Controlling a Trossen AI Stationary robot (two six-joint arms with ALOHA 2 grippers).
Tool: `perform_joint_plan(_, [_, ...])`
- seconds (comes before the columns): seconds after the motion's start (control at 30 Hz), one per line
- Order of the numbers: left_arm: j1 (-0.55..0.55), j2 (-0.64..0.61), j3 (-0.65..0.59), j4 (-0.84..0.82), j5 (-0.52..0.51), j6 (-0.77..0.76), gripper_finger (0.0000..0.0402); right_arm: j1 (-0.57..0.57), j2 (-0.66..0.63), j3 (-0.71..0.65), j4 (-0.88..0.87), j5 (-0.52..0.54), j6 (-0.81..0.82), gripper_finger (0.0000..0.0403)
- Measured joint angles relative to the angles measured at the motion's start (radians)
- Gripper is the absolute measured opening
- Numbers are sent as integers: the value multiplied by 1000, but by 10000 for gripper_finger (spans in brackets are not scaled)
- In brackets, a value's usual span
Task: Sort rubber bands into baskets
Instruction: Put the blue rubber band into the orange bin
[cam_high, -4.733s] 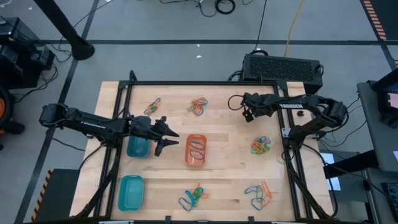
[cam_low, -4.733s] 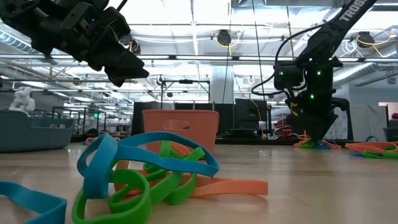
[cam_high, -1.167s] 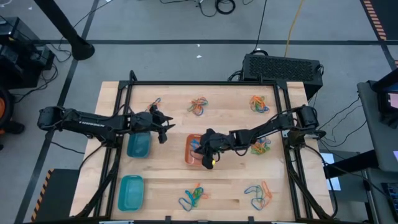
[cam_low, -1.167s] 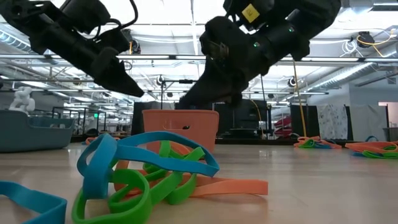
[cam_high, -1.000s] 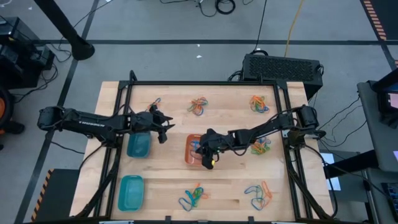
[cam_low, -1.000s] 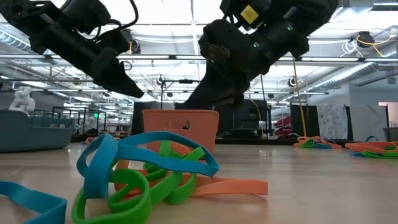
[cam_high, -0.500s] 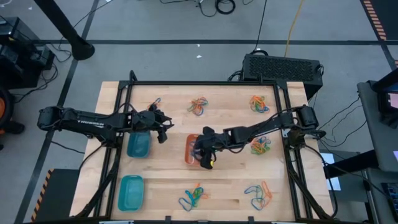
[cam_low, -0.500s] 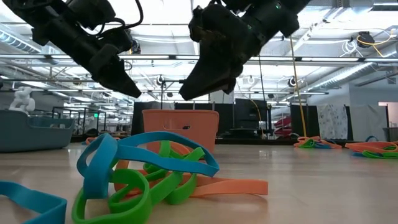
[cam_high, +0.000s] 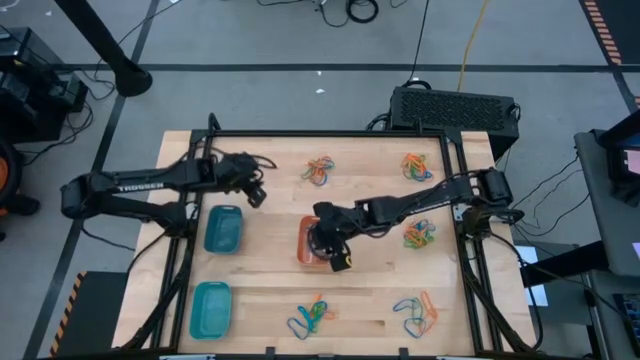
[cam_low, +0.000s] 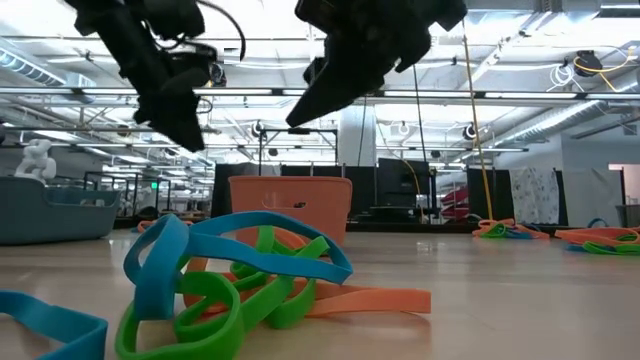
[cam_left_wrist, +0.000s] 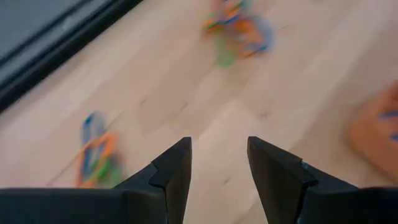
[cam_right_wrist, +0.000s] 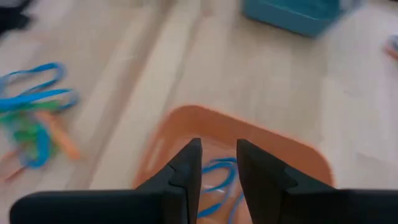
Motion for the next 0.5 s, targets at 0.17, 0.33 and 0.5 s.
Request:
perform_joint_plan(0.17, [157,91,16,-99,60,22,164,-76,-15,0,-55,-184,-10,93])
perform_joint_plan(0.33, [233,219,16,-97,92,73,164,-96,-22,-1,-151,-234,-27,93])
perform_joint_plan(0.5, [277,336,15,-68,92,113,164,-102,-40,-1,-215,-234,-85,93])
